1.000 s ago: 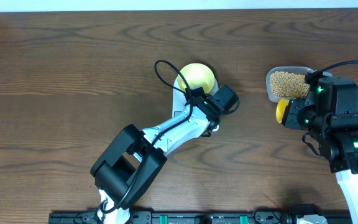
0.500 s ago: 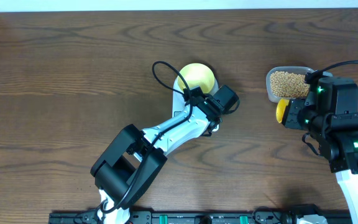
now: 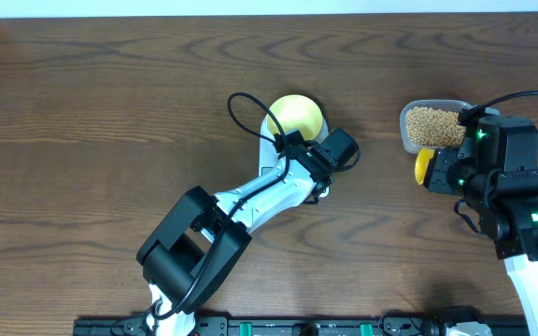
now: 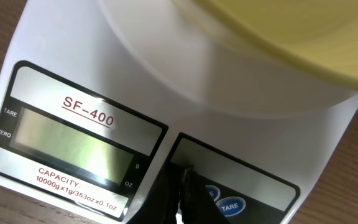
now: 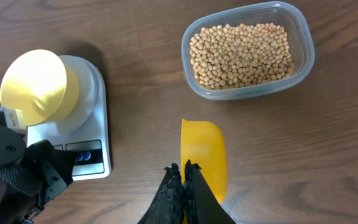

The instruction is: Scoop item into bowl and weigh 50g on scale

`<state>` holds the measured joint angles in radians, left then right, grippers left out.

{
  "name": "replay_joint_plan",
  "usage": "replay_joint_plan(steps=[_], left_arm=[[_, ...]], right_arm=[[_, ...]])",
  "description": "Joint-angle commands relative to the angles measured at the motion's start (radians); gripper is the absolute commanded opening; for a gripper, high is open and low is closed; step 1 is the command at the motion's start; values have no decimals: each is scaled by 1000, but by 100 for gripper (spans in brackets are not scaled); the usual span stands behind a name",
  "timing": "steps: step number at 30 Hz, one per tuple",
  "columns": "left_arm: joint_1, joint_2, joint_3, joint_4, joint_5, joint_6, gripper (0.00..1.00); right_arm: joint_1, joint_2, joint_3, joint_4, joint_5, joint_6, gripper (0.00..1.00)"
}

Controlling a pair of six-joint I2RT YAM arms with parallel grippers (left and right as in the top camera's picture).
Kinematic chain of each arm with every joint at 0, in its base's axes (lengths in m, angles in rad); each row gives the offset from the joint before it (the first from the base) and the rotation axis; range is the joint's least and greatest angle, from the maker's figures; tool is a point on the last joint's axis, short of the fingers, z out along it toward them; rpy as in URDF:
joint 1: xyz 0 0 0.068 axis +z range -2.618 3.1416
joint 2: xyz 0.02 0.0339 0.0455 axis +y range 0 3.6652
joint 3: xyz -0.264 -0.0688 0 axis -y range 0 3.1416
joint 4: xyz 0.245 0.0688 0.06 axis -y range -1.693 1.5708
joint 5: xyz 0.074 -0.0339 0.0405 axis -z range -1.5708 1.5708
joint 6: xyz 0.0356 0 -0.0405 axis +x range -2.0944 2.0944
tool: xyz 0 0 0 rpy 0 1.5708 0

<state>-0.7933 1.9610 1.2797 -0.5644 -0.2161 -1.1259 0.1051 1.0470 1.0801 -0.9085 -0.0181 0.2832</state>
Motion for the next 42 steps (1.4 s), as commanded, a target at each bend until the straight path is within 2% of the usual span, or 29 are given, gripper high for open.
replay_joint_plan(steps=[1,42], left_arm=[[0,32,-7,2,-21,-10,7],[0,81,-16,6,-20,-13,7]], right_arm=[[-6,0,16,-2,12,-12,1],[-6,0,16,-1,12,-12,1]])
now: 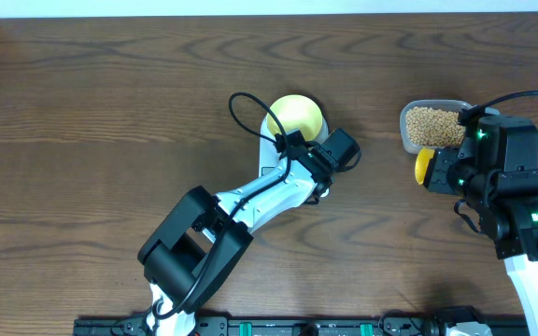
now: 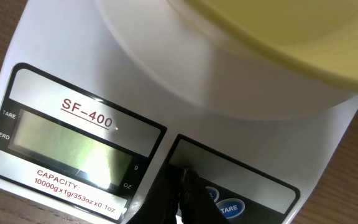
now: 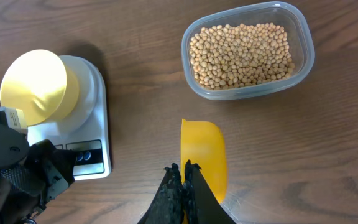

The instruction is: Scoop item into bowl and weigh 50g on scale

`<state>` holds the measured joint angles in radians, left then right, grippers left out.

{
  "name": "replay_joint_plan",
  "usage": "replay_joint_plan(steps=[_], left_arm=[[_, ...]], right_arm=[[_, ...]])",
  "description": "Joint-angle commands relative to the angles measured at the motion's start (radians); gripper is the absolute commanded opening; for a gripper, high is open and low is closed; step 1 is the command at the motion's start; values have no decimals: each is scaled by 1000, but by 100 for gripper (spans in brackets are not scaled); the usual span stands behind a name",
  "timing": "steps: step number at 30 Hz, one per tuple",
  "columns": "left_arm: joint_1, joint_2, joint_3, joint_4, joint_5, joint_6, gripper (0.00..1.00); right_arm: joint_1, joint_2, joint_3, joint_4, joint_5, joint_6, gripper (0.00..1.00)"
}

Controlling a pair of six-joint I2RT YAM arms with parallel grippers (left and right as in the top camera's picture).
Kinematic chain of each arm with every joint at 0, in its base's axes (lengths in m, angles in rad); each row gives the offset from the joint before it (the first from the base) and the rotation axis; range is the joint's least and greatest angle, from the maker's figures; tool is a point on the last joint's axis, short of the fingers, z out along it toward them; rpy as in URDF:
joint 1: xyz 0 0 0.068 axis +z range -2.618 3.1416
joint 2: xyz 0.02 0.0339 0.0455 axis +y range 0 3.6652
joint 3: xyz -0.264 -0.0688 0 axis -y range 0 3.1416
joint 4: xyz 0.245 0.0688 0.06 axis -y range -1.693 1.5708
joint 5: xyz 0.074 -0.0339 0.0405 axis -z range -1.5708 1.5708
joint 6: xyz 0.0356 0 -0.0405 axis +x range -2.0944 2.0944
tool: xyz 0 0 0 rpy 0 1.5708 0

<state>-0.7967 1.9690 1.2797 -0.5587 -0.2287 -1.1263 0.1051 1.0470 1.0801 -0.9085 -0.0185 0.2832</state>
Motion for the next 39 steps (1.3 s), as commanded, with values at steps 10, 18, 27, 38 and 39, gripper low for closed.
replay_joint_plan(steps=[10,18,27,38,39], left_arm=[[3,90,-16,3,3,-12,7],[3,90,-16,3,3,-12,7],[3,96,-16,5,3,-12,8],[3,103,-16,7,4,-12,8],[3,103,-16,8,4,-12,7]], right_arm=[[-6,0,16,-2,12,-12,1],[-6,0,16,-2,12,-12,1],[-6,1,16,-2,12,-12,1],[-6,0,16,-2,12,-12,1],[-6,0,16,-2,12,-12,1]])
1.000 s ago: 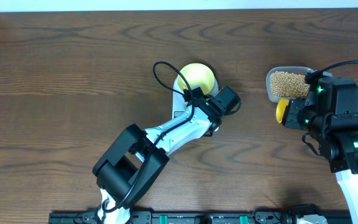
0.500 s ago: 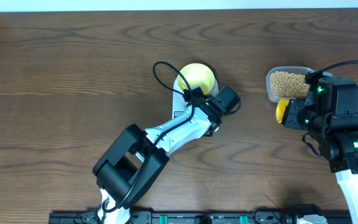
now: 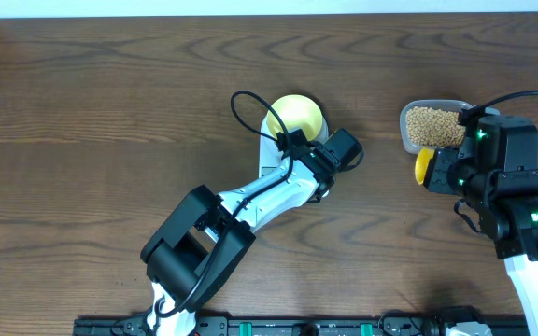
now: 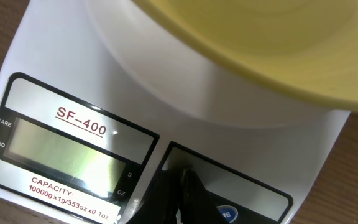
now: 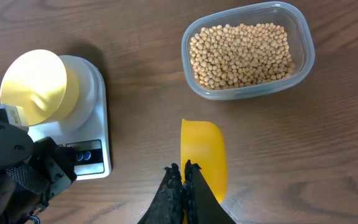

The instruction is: Scoop item into bowl and weigh 50g on scale

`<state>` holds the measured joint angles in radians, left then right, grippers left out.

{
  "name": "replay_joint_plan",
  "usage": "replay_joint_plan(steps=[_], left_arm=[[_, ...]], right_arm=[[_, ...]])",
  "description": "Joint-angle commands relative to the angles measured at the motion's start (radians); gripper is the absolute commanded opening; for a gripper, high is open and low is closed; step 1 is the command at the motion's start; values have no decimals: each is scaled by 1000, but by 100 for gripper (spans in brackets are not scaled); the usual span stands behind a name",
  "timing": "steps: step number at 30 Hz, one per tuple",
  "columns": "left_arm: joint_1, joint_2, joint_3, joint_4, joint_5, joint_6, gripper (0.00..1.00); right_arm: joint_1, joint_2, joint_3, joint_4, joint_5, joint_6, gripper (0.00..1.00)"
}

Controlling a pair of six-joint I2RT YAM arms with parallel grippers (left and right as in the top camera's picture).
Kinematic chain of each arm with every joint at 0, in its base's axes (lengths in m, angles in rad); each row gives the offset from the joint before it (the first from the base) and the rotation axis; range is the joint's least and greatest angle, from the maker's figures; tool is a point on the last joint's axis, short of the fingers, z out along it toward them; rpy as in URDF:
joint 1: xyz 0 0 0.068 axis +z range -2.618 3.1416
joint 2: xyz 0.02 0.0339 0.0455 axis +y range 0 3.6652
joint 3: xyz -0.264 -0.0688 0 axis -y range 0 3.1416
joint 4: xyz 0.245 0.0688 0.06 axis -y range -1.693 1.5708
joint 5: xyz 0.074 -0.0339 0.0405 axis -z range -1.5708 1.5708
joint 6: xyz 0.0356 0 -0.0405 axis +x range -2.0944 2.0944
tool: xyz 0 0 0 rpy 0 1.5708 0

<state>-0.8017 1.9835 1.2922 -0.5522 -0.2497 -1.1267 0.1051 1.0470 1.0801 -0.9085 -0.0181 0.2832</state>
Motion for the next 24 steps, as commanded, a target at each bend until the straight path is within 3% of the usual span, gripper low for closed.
replay_joint_plan(steps=[1,11,24], left_arm=[[8,89,-28,1,25,-12,7],[8,30,-28,-29,25,-12,7],[13,-184,-28,-93,6,-3,7]], right_arm=[[-6,0,16,-2,12,-12,1],[-6,0,16,-18,12,-12,1],[-6,0,16,-20,12,-12,1]])
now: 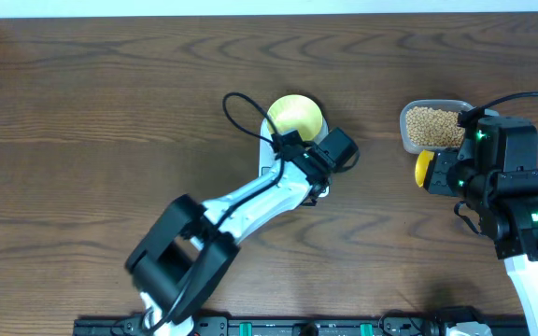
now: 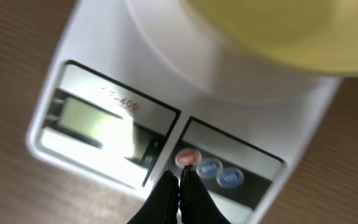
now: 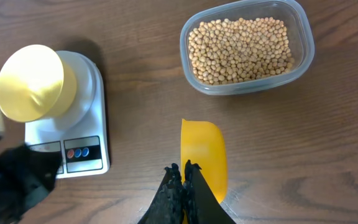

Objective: Scoop item into bowl and weigh 50g on scale
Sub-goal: 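Lift the left gripper off the scale and retract it left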

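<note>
The white scale (image 2: 166, 134) carries an empty pale yellow bowl (image 1: 296, 115) on its platform. My left gripper (image 2: 179, 176) hovers shut just above the scale's red button (image 2: 188, 158), holding nothing; the display (image 2: 98, 124) is blurred and unreadable. A clear tub of beans (image 3: 246, 43) stands on the table at the right. My right gripper (image 3: 184, 168) is shut on the handle of an empty yellow scoop (image 3: 202, 152), held near the tub's front side.
Dark wooden table (image 1: 110, 112) all round. The left arm (image 1: 241, 201) stretches from the front edge up to the scale. The right arm's body (image 1: 507, 187) sits at the right. A black rail (image 1: 269, 327) runs along the front edge.
My left gripper has pulled back from the scale: its view now takes in the whole panel with all three buttons. The right gripper and scoop have hardly moved.
At all three earlier moments my left gripper's shut tips were close against the scale's button panel, shifting only slightly. The right gripper held the empty scoop still near the bean tub. Now the left gripper sits farther from the panel.
</note>
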`<state>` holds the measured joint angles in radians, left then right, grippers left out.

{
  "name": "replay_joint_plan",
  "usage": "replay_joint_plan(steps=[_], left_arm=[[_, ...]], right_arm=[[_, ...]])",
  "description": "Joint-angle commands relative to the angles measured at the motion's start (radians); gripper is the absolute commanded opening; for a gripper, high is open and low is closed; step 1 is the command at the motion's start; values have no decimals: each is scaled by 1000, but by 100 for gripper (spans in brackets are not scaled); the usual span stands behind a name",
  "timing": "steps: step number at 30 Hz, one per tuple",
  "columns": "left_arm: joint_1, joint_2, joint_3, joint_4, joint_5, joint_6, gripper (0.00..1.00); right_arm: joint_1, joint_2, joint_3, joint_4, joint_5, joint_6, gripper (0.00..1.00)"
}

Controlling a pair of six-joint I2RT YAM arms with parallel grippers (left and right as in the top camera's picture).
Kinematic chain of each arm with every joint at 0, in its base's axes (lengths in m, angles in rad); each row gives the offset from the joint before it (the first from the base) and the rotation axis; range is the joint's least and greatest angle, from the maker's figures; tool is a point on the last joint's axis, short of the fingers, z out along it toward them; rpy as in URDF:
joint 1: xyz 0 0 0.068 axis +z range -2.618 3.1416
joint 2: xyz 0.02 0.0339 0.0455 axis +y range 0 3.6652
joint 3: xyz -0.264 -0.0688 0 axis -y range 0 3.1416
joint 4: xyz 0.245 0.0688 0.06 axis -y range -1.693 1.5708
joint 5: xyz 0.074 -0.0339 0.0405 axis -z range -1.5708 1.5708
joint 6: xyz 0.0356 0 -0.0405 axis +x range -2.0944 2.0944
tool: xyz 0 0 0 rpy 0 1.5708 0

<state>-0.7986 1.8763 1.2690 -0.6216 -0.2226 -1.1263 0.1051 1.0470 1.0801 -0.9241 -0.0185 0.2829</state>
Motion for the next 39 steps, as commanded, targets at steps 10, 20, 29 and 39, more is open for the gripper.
replay_joint_plan(steps=[10,20,29,39], left_arm=[[58,-204,-5,-109,-85,112,7],[209,-274,-5,-108,-85,586,96],[359,-277,-5,-107,-85,834,97],[594,-277,-5,-53,-70,958,97]], right_arm=[[-6,0,16,-5,13,-38,1],[-6,0,16,-8,15,-68,1],[-7,0,16,-40,114,-81,1],[-7,0,16,-56,91,-79,1]])
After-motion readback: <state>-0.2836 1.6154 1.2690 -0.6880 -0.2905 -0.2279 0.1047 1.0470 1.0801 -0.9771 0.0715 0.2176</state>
